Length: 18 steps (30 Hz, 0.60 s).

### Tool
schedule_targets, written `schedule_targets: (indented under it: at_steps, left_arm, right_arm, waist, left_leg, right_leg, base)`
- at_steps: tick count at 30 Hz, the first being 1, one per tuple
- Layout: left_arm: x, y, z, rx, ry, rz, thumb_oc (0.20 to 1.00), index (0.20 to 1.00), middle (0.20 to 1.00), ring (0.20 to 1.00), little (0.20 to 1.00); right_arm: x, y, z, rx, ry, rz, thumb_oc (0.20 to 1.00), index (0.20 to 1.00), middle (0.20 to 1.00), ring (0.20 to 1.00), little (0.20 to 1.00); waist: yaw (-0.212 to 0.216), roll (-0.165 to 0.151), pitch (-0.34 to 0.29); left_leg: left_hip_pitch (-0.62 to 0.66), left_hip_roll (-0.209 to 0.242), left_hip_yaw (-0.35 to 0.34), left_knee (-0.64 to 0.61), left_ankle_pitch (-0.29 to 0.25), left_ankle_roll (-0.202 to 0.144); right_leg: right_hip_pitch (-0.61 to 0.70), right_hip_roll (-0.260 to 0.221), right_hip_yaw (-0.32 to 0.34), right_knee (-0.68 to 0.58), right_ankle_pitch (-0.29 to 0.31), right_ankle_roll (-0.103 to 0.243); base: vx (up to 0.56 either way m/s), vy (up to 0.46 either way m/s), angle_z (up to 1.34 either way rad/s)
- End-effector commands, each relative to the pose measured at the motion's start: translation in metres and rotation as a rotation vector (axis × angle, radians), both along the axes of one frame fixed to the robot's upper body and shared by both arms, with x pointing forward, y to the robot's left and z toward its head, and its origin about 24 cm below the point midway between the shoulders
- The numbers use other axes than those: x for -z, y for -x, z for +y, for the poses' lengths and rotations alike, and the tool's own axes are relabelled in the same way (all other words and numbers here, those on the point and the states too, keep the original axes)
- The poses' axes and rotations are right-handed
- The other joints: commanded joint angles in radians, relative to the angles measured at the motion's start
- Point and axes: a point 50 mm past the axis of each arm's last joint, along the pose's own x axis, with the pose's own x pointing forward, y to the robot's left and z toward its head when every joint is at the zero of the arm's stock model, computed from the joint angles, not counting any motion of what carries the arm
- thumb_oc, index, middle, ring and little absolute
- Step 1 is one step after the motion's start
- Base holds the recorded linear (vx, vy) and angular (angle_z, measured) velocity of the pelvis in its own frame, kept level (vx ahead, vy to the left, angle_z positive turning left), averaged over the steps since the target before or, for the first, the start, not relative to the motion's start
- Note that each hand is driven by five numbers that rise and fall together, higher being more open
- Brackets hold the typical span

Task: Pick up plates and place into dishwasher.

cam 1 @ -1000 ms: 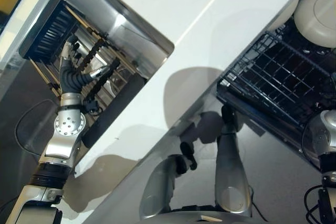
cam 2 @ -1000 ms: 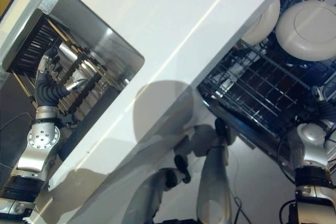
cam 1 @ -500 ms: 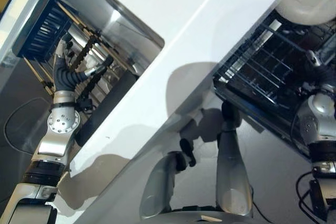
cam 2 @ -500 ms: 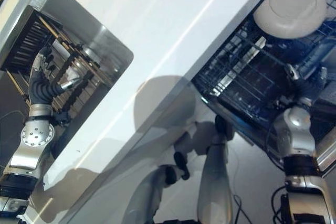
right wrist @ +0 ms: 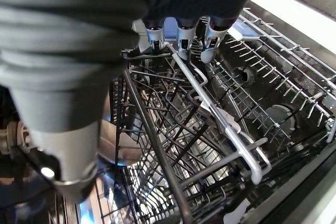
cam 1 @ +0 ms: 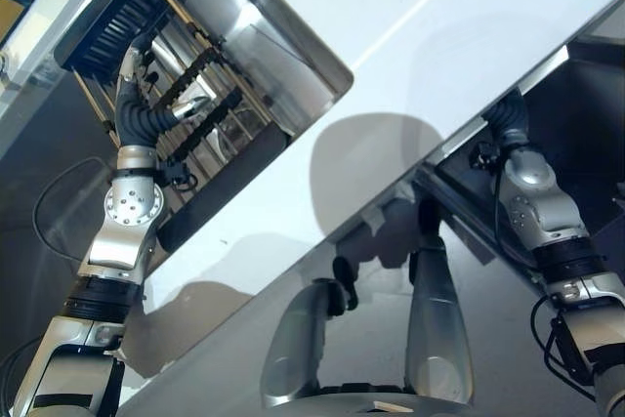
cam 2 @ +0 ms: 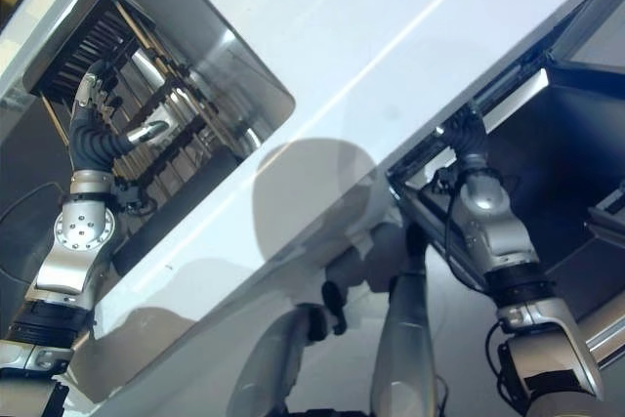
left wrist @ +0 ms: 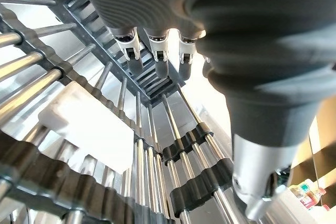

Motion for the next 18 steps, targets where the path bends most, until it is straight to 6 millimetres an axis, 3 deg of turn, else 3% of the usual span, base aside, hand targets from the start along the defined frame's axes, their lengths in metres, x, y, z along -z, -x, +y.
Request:
schedule_targets:
  at_steps: [1,9,14,18]
  left_arm:
    - [0.027,0.015,-0.003,0.037,0.014,0.069,1.0,1.0,1.0,1.0,1.0]
    - [0.023,0.016,0.005,0.025,-0.02,0.078,1.0,1.0,1.0,1.0,1.0]
    - [0.033,0.02,0.007,0.028,-0.035,0.122,1.0,1.0,1.0,1.0,1.0]
    - [0.047,0.027,0.01,0.036,-0.044,0.163,1.0,1.0,1.0,1.0,1.0]
  right_arm:
    - [-0.072,0.013,0.098,-0.464,0.03,-0.369,1.0,1.0,1.0,1.0,1.0]
    - [-0.048,0.02,0.081,-0.412,0.006,-0.335,1.0,1.0,1.0,1.0,1.0]
    - [-0.031,0.034,0.065,-0.372,0.098,-0.296,1.0,1.0,1.0,1.0,1.0]
    - [-0.016,0.051,0.035,-0.276,0.205,-0.244,1.0,1.0,1.0,1.0,1.0]
  waist:
    - [0.085,-0.109,0.052]
    - [0.081,-0.173,0.044]
    - [0.071,-0.211,-0.03]
    - [0.058,-0.244,-0.107]
  left_leg:
    - [-0.051,-0.052,0.029,-0.026,0.081,0.086]
    - [0.086,-0.032,0.04,-0.062,0.067,0.097]
    - [0.188,-0.021,0.061,-0.133,0.068,0.095]
    - [0.268,-0.022,0.078,-0.205,0.069,0.096]
  right_leg:
    - [0.104,0.051,-0.046,0.003,-0.15,-0.012]
    - [0.261,0.06,-0.072,-0.064,-0.135,-0.007]
    - [0.361,0.064,-0.067,-0.134,-0.123,0.003]
    - [0.426,0.072,-0.054,-0.178,-0.119,0.018]
  base:
    - [0.01,-0.068,0.08]
    - [0.0,-0.044,0.09]
    - [0.05,-0.01,0.09]
    - [0.06,-0.007,0.07]
